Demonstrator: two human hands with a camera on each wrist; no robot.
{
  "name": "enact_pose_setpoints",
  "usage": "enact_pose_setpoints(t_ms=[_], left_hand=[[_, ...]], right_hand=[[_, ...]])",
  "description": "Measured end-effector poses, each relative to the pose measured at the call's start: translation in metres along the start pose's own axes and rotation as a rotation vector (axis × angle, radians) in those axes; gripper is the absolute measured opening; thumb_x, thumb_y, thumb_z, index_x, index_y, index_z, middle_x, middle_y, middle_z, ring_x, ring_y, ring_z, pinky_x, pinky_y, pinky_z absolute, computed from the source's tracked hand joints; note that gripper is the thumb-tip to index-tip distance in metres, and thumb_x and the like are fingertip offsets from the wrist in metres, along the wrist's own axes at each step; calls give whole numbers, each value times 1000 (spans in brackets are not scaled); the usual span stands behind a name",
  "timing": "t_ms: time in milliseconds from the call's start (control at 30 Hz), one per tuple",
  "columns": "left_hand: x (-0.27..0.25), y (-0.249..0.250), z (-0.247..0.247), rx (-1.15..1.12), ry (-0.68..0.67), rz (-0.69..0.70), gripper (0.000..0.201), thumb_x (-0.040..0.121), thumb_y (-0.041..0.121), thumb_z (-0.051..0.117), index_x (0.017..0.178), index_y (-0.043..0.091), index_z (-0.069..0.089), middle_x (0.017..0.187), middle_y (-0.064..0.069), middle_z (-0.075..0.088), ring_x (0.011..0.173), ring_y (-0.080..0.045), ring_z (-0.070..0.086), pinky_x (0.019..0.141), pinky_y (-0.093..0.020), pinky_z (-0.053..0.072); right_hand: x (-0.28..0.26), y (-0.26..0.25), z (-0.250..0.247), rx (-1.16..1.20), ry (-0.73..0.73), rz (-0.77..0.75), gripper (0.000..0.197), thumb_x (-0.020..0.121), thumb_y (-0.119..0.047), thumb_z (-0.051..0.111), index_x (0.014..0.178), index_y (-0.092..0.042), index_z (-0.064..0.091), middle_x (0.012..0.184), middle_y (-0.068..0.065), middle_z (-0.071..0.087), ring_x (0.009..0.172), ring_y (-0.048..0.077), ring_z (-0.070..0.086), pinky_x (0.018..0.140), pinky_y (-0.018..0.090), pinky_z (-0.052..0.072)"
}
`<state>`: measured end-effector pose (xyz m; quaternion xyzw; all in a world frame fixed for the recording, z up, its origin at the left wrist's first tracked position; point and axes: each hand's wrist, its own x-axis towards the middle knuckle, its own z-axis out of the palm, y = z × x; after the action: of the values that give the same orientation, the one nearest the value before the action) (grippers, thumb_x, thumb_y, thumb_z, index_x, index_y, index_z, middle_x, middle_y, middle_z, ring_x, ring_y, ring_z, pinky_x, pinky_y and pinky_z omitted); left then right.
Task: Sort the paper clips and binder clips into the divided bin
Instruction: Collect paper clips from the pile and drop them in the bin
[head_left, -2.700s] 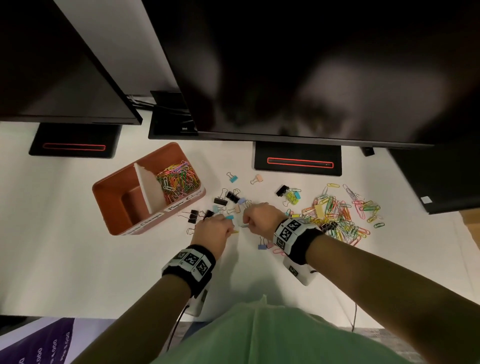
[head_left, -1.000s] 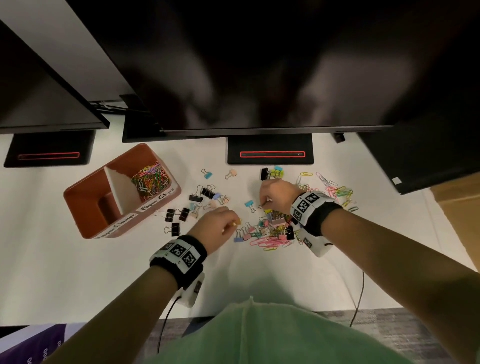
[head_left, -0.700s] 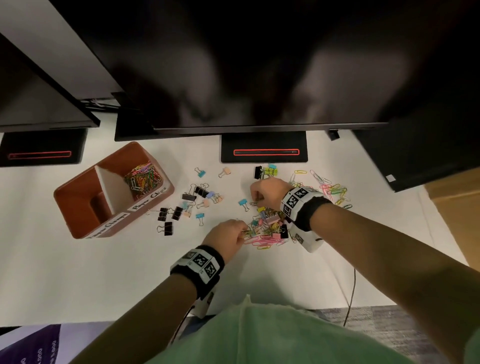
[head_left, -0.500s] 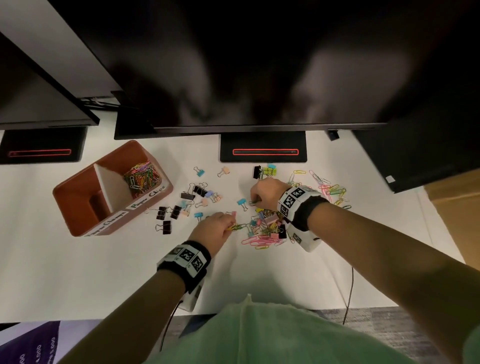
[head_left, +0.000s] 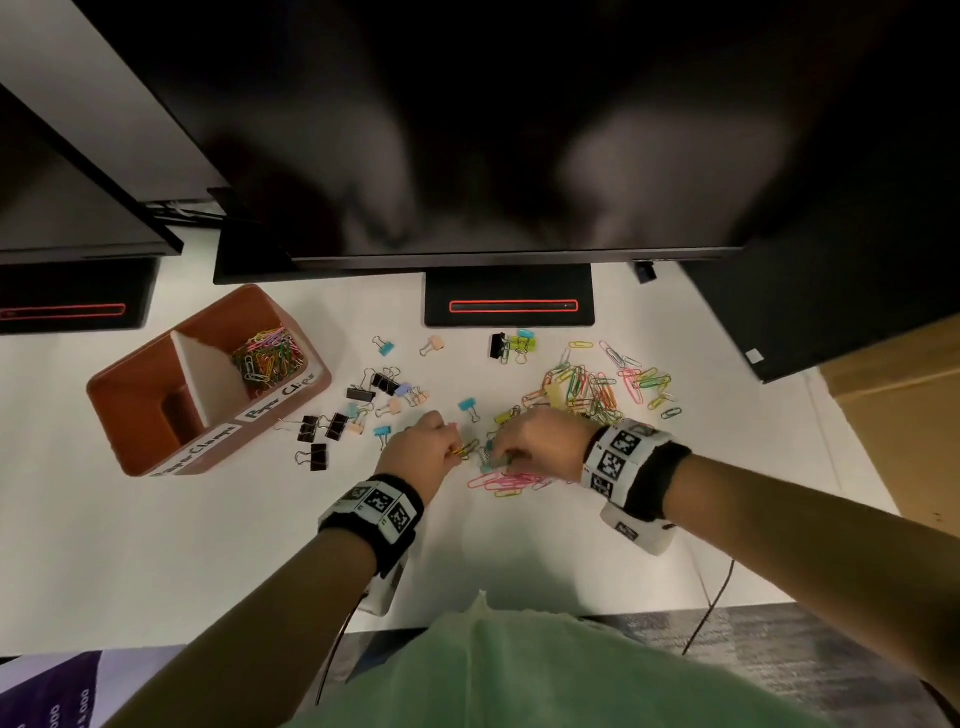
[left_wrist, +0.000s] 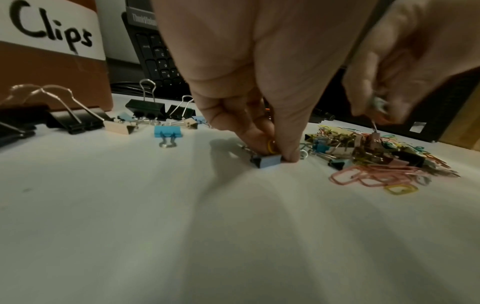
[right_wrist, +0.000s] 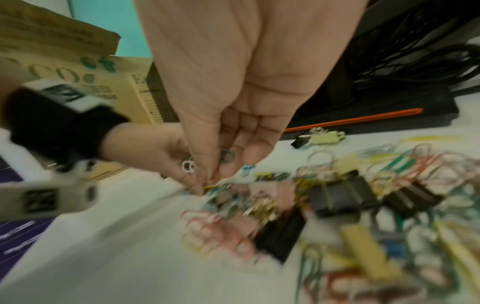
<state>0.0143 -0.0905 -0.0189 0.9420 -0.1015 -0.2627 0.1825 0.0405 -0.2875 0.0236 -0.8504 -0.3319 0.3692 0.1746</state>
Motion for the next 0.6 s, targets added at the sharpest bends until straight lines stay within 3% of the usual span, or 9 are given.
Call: enact_pose_setpoints(t_ms=[67, 133, 200, 300, 467, 600], left_hand=[[2, -1, -1, 39, -2, 2, 21, 90, 23, 55, 106, 10, 61, 107, -8, 53, 90, -29, 59, 80, -39, 51], [3, -2, -3, 93, -19, 2, 21, 91, 23, 53, 106, 11, 60, 108, -8, 53, 91, -29, 59, 78, -37, 50], [5, -3, -3, 141, -32, 12, 20, 92, 24, 51, 106, 11, 58, 107, -7, 52, 91, -29, 59, 76, -36, 49], [5, -6, -2, 204, -34, 41, 17, 92, 21, 51, 106, 13, 56, 107, -7, 50, 91, -28, 58, 74, -36, 46], [3, -10, 2, 241, 4, 77, 24, 94, 24, 48, 116, 16, 55, 114, -6, 47, 107, -26, 48, 87, -40, 39], [-3, -10, -2, 146, 70, 74, 17, 92, 26, 50, 100, 16, 61, 112, -1, 48, 104, -22, 48, 86, -37, 36]], right_hand=[[0, -8, 21, -1, -38, -29, 22, 90, -18, 54, 111, -15, 62, 105, 9, 67, 96, 28, 61, 84, 39, 50], [3, -13, 40, -12, -52, 10, 34, 91, -15, 53, 125, -17, 54, 118, 10, 64, 105, 29, 60, 89, 40, 50], [9, -14, 54, -43, -19, 42, 39, 91, -10, 50, 129, -17, 51, 122, 12, 62, 109, 30, 59, 88, 40, 51], [19, -10, 63, -75, 52, 54, 30, 92, -7, 47, 119, -14, 58, 116, 11, 60, 105, 31, 59, 82, 42, 53], [29, -7, 51, -211, 85, 65, 21, 94, -6, 46, 108, -6, 60, 111, 14, 56, 98, 33, 58, 74, 38, 50], [35, -6, 47, -254, 46, 78, 19, 93, -10, 49, 105, -4, 63, 112, 13, 52, 98, 33, 57, 73, 35, 51]])
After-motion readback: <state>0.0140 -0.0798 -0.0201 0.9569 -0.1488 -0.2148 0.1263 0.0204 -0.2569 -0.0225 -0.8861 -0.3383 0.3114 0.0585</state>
